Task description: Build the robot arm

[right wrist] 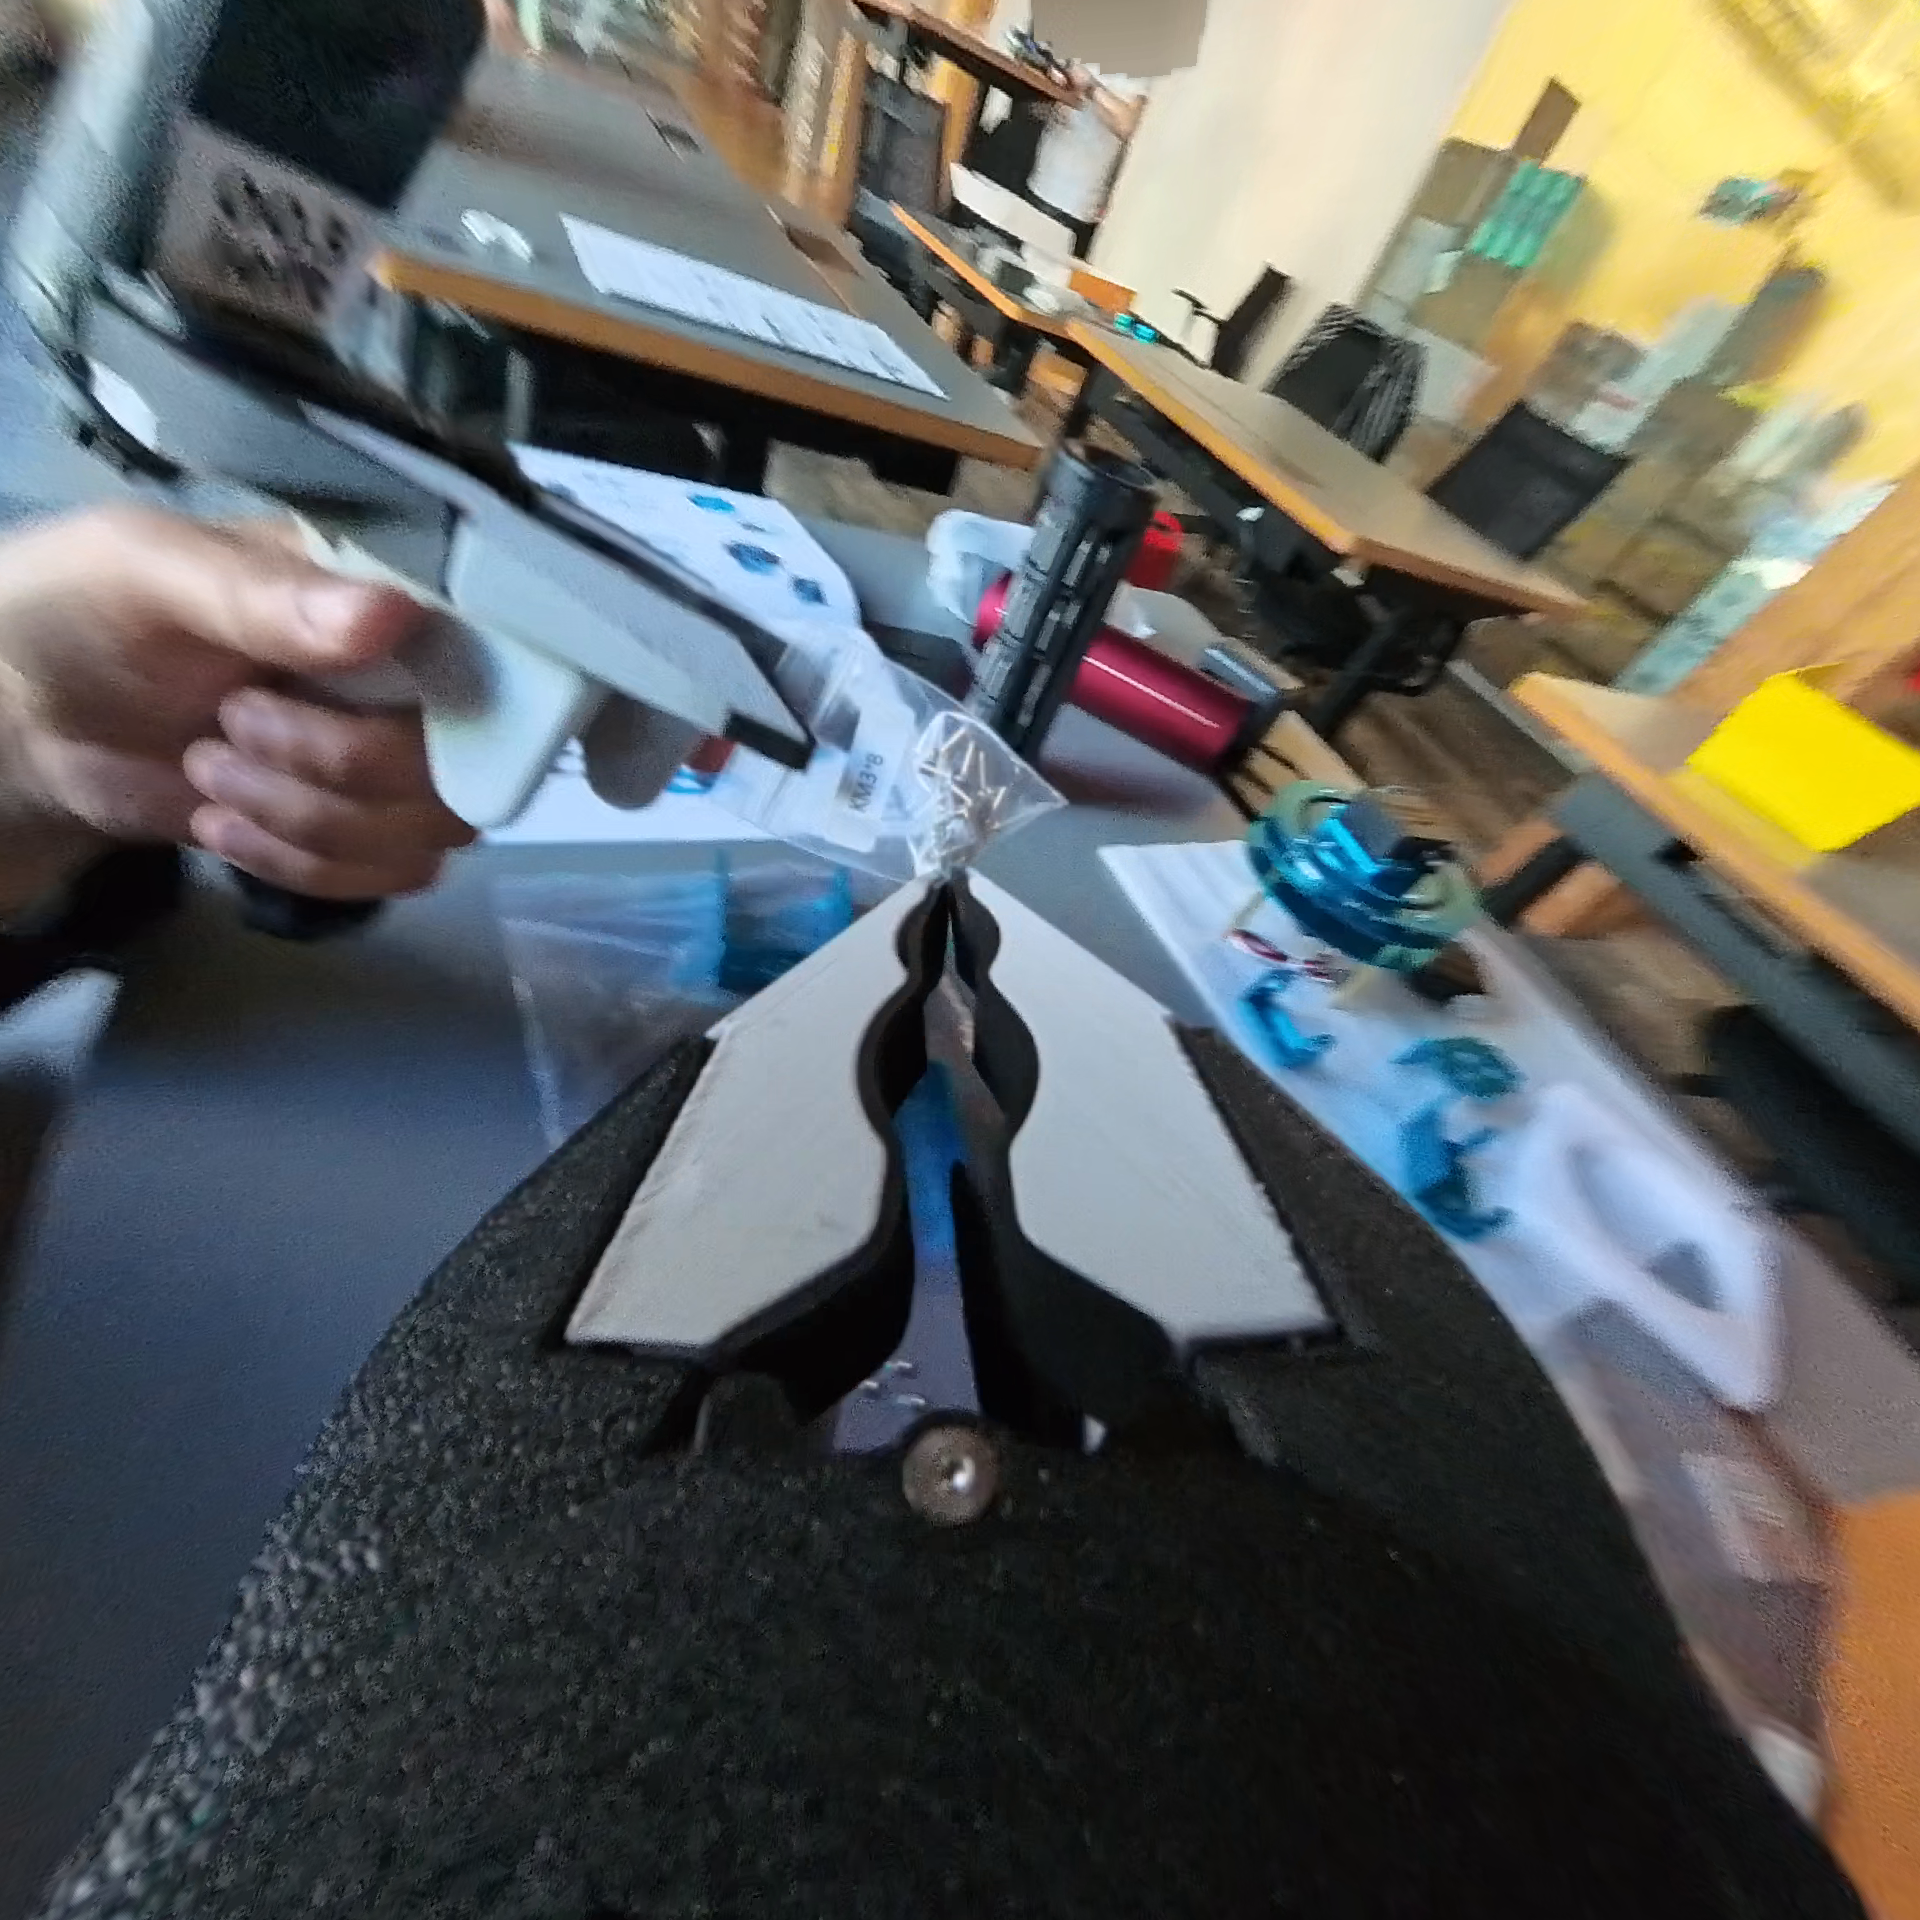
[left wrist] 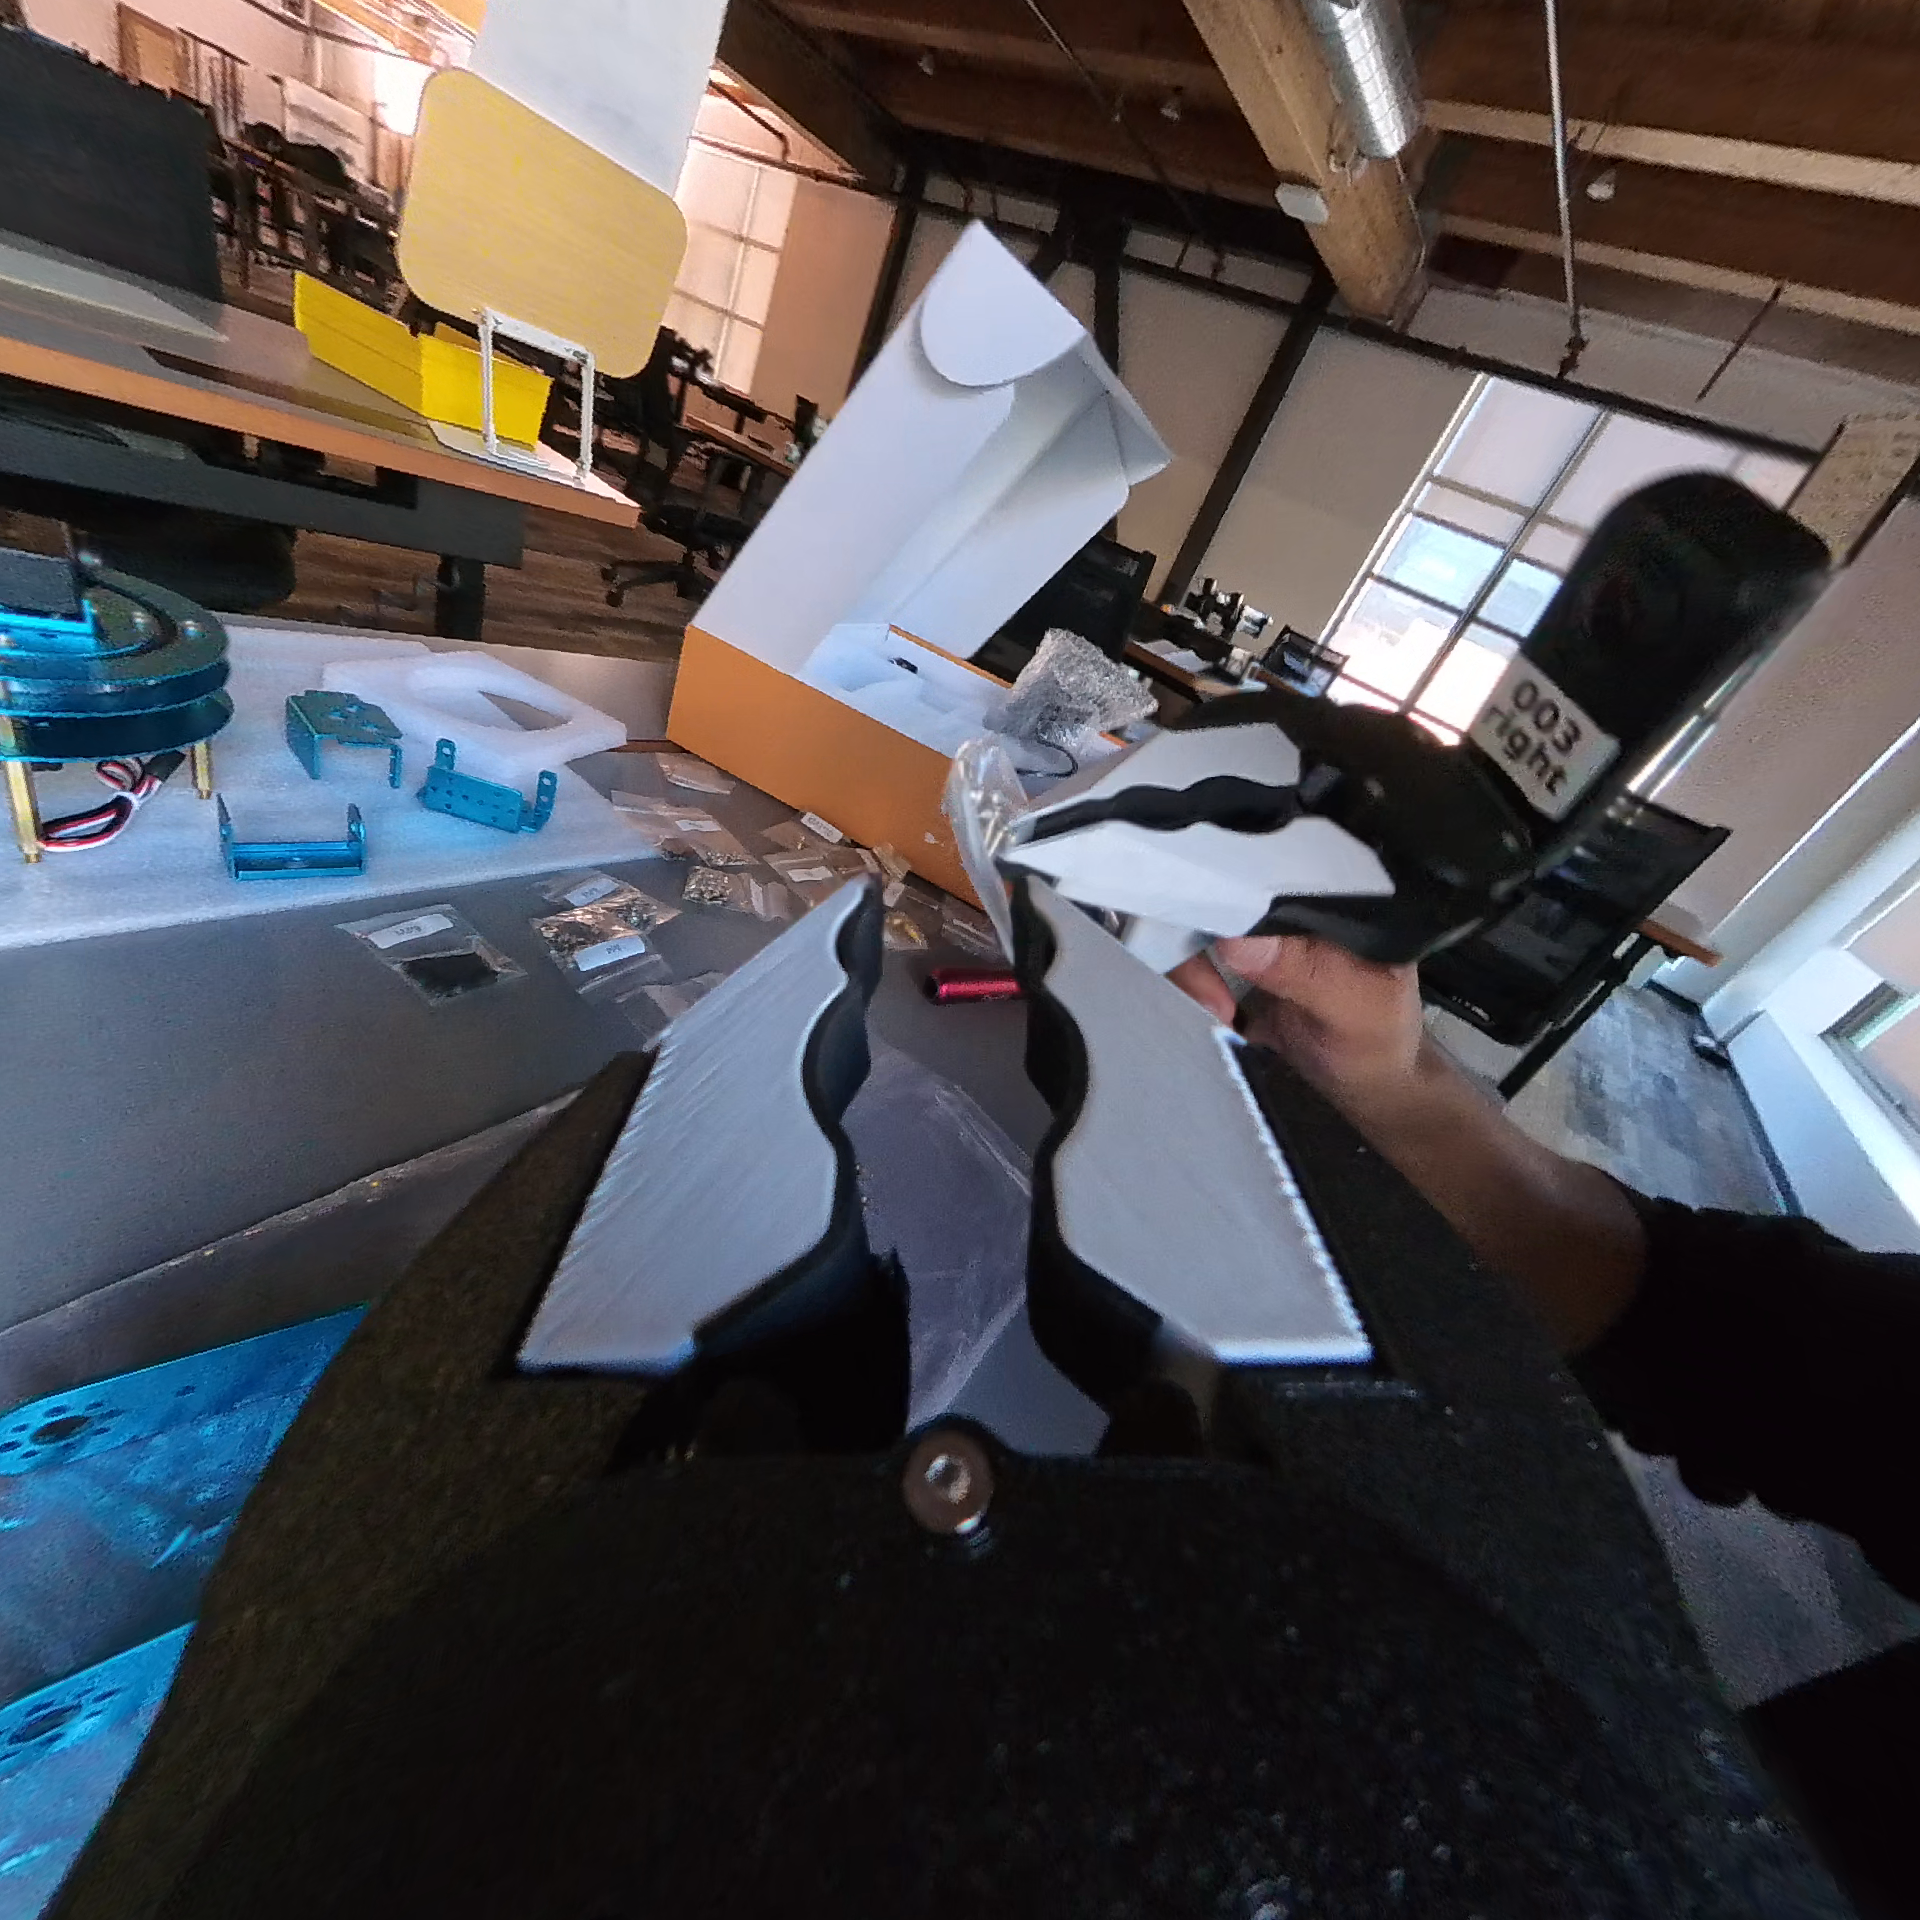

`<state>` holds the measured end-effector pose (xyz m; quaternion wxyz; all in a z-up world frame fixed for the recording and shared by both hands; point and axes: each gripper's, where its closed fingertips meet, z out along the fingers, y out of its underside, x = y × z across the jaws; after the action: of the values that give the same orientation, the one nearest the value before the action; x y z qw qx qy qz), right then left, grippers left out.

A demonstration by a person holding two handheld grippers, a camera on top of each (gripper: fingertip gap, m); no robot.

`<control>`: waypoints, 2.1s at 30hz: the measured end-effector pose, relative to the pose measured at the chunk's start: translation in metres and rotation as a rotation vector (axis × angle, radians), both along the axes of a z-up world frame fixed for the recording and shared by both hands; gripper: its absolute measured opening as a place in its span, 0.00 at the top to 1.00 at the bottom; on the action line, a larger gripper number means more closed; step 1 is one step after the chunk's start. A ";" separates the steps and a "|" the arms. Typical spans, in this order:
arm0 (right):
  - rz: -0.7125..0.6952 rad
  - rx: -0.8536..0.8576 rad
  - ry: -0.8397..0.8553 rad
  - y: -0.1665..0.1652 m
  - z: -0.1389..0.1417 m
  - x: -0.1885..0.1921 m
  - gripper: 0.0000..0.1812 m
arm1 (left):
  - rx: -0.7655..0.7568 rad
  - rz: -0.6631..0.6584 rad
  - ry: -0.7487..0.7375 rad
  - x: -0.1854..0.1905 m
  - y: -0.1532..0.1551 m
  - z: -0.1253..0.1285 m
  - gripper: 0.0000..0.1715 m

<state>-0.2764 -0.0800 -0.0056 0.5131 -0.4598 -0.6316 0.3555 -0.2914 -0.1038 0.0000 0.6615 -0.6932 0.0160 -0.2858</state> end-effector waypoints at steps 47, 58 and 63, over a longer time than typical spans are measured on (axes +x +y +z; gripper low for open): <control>0.277 -0.381 -0.187 -0.034 -0.067 -0.016 0.99 | -0.066 -0.150 -0.384 0.009 0.000 -0.044 1.00; 0.256 0.191 -0.156 -0.027 -0.084 -0.009 0.53 | -0.206 -0.204 -0.318 0.013 -0.017 -0.079 1.00; 0.349 0.301 -0.222 -0.051 -0.098 -0.003 0.60 | -0.304 -0.279 -0.164 0.035 -0.028 -0.095 1.00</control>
<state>-0.2793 -0.1308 -0.1034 0.4341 -0.2984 -0.7998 0.2878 -0.2563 -0.1321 -0.0951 0.5028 -0.7504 0.0146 -0.4289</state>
